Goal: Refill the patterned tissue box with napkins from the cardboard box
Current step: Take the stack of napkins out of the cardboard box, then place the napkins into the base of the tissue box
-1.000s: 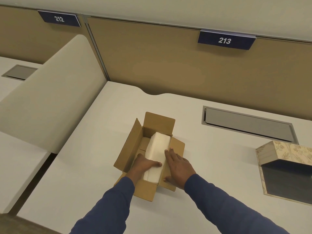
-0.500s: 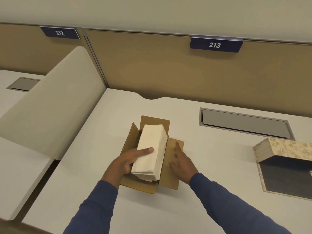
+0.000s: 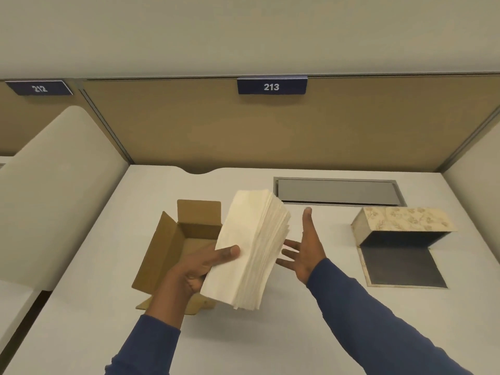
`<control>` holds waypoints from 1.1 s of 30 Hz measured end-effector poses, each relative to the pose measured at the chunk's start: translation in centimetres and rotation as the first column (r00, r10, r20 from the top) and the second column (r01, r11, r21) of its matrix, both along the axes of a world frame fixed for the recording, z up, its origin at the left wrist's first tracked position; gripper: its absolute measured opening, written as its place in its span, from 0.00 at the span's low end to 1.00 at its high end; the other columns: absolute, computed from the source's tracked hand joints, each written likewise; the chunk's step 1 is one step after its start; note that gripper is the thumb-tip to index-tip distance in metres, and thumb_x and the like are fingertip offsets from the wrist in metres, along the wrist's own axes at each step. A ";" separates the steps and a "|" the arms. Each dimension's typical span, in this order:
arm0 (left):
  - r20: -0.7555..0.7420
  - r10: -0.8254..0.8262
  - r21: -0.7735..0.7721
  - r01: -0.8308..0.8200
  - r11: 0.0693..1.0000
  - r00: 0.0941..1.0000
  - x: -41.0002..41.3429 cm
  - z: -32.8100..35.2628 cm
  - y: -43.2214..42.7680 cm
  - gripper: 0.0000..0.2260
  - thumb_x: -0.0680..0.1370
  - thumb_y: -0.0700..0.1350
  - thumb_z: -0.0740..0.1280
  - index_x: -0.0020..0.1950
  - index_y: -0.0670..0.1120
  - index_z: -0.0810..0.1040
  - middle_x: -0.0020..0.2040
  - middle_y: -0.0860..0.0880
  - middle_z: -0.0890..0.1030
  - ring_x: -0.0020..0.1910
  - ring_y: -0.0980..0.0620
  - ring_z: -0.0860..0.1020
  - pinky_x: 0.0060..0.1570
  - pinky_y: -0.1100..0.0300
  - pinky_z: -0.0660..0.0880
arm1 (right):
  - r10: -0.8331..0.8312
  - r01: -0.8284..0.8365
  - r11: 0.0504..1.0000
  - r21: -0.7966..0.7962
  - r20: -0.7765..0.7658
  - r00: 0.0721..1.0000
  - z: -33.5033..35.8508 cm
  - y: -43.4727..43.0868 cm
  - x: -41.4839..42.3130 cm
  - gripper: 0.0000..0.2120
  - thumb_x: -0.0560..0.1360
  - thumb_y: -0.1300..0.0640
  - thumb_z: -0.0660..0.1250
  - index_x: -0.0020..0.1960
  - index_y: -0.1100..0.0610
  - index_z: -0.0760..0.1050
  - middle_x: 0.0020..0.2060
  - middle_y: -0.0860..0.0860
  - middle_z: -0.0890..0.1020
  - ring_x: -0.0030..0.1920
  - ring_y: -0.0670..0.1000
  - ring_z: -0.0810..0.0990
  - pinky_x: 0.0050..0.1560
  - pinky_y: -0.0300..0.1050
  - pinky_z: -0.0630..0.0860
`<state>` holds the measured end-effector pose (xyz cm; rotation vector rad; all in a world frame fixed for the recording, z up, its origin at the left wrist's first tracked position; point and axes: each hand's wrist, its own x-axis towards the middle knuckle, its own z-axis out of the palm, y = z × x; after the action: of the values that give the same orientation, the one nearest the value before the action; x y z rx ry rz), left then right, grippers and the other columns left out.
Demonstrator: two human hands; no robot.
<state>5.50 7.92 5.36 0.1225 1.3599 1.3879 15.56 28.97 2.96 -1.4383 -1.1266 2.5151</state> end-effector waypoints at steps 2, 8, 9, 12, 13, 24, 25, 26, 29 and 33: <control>0.027 0.012 0.024 -0.013 1.000 1.000 1.1 -0.2 2.1 0.50 0.46 0.54 0.88 0.64 0.42 0.77 0.49 0.43 0.87 0.49 0.42 0.86 0.45 0.47 0.83 | -0.081 0.086 0.994 -0.070 0.065 0.995 -0.7 2.5 2.3 0.49 0.66 0.23 0.63 0.79 0.47 0.56 0.74 0.62 0.66 0.71 0.68 0.68 0.64 0.68 0.73; -0.007 -0.156 0.018 0.157 0.987 0.988 5.3 -0.5 9.4 0.47 0.48 0.57 0.87 0.63 0.43 0.77 0.51 0.44 0.87 0.51 0.44 0.86 0.46 0.49 0.83 | -0.128 0.094 0.967 -0.237 -0.133 0.983 -0.9 8.2 8.3 0.51 0.67 0.26 0.67 0.80 0.48 0.52 0.59 0.63 0.79 0.56 0.65 0.83 0.55 0.66 0.80; -0.016 -0.215 -0.015 0.215 0.977 0.977 5.8 -0.8 10.6 0.47 0.49 0.58 0.87 0.63 0.43 0.77 0.52 0.44 0.87 0.52 0.44 0.85 0.48 0.49 0.82 | -0.119 0.090 0.979 -0.181 -0.156 0.981 -0.7 9.4 8.9 0.49 0.67 0.26 0.66 0.80 0.48 0.54 0.58 0.61 0.81 0.55 0.63 0.84 0.54 0.64 0.81; -0.009 -0.411 -0.120 0.407 0.906 0.912 7.5 -1.9 13.9 0.44 0.55 0.59 0.85 0.67 0.46 0.75 0.54 0.46 0.86 0.55 0.45 0.84 0.53 0.49 0.81 | 0.028 -0.018 0.997 0.068 -0.152 0.988 -0.4 13.4 11.0 0.45 0.66 0.26 0.67 0.77 0.44 0.60 0.59 0.54 0.84 0.57 0.58 0.84 0.51 0.57 0.83; 0.007 -0.464 -0.152 0.460 0.875 0.886 8.0 -2.3 14.9 0.42 0.58 0.59 0.84 0.67 0.47 0.74 0.54 0.47 0.86 0.55 0.46 0.84 0.53 0.50 0.81 | 0.117 -0.099 0.980 0.174 -0.096 0.988 -0.7 14.7 11.8 0.46 0.65 0.27 0.70 0.77 0.44 0.61 0.63 0.53 0.81 0.59 0.57 0.82 0.53 0.57 0.82; 0.017 -0.517 -0.337 0.491 0.803 0.856 10.4 -8.7 20.1 0.30 0.67 0.46 0.78 0.69 0.48 0.76 0.65 0.42 0.81 0.63 0.44 0.81 0.68 0.48 0.75 | 0.340 -0.364 0.913 0.184 0.150 0.929 -7.5 22.5 21.3 0.16 0.76 0.53 0.71 0.61 0.58 0.77 0.61 0.62 0.79 0.57 0.59 0.79 0.63 0.57 0.76; 0.020 -0.461 -0.323 0.443 0.836 0.887 10.8 -9.7 20.1 0.29 0.68 0.45 0.77 0.69 0.48 0.76 0.66 0.41 0.80 0.63 0.44 0.80 0.67 0.49 0.74 | 0.339 -0.368 0.912 0.183 0.172 0.925 -8.0 22.8 22.0 0.17 0.75 0.53 0.72 0.61 0.58 0.76 0.61 0.62 0.79 0.58 0.60 0.78 0.63 0.57 0.76; 0.013 -0.426 -0.320 0.407 0.855 0.905 11.4 -10.6 20.2 0.30 0.68 0.44 0.77 0.70 0.49 0.75 0.67 0.40 0.79 0.62 0.45 0.80 0.67 0.50 0.74 | 0.363 -0.399 0.895 0.199 0.194 0.911 -8.6 23.0 22.6 0.21 0.72 0.51 0.73 0.62 0.57 0.76 0.61 0.61 0.80 0.59 0.60 0.78 0.63 0.56 0.76; -0.142 -0.500 -0.382 0.419 0.824 0.854 13.1 -12.1 21.3 0.34 0.69 0.46 0.76 0.73 0.55 0.69 0.68 0.47 0.74 0.64 0.48 0.76 0.66 0.55 0.74 | 0.525 -0.596 0.731 0.333 0.282 0.803 -9.5 23.6 23.8 0.31 0.68 0.50 0.74 0.69 0.52 0.69 0.61 0.53 0.78 0.58 0.53 0.78 0.52 0.41 0.79; -0.534 -0.683 -0.537 0.424 0.729 0.499 15.2 -13.7 22.8 0.42 0.72 0.47 0.71 0.81 0.55 0.54 0.68 0.55 0.68 0.67 0.54 0.67 0.66 0.59 0.67 | 0.635 -0.737 0.356 0.574 0.430 0.642 -10.8 24.6 24.8 0.40 0.71 0.56 0.75 0.76 0.47 0.57 0.65 0.47 0.71 0.62 0.49 0.72 0.59 0.39 0.72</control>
<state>20.72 30.71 -8.34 0.8882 1.9382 0.4894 40.36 53.59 -7.84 -0.9759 -2.8387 1.7720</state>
